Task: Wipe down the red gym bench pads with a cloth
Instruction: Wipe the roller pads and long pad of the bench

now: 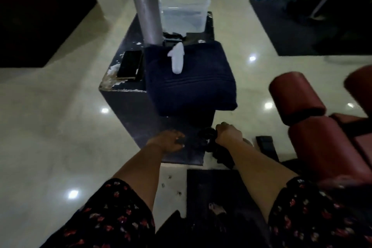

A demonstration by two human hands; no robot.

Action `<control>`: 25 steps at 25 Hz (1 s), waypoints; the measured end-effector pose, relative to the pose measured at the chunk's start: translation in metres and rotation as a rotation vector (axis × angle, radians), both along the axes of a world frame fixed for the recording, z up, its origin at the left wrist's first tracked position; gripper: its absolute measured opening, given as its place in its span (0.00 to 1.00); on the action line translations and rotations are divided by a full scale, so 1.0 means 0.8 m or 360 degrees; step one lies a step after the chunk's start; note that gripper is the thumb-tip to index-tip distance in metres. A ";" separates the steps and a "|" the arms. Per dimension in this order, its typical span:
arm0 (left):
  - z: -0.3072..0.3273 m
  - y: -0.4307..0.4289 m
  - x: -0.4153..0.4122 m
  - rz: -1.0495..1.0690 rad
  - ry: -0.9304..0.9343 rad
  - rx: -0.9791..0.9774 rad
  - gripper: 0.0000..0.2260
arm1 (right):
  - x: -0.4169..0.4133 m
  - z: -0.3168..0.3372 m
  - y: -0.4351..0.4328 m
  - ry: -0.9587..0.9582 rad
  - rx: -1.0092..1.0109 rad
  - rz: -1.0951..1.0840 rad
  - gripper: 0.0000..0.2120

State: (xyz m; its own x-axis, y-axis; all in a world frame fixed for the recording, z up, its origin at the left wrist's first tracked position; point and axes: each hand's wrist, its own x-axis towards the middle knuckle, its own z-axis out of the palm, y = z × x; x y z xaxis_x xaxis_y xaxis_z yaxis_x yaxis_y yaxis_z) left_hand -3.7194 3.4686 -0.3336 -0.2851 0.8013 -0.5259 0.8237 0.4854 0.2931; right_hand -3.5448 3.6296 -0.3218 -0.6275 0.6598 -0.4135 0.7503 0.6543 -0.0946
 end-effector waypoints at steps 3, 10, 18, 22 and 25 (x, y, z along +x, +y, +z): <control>-0.002 0.013 0.009 -0.0219 -0.0008 -0.0029 0.25 | 0.039 0.009 -0.024 0.0079 0.0146 -0.0144 0.13; 0.023 0.118 0.125 -0.0768 -0.0065 0.0149 0.22 | 0.172 0.057 -0.006 0.0229 0.0312 -0.0724 0.13; 0.058 0.255 0.261 -0.1060 0.0207 0.0493 0.25 | 0.319 0.136 0.089 0.0896 0.0112 -0.1350 0.14; 0.074 0.302 0.309 -0.1039 0.0393 0.0856 0.27 | 0.378 0.170 0.123 0.1222 0.0186 -0.1464 0.14; 0.078 0.338 0.326 -0.1022 0.0438 0.0917 0.28 | 0.419 0.172 0.138 0.1071 0.0406 -0.1563 0.17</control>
State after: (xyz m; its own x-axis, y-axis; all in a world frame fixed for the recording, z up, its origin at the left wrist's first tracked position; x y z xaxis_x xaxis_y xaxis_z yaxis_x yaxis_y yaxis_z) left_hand -3.4585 3.7393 -0.2713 0.2516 0.9675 0.0265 0.9622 -0.2529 0.1011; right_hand -3.2099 3.7398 -0.1845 0.1456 0.9893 0.0132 0.7872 -0.1078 -0.6072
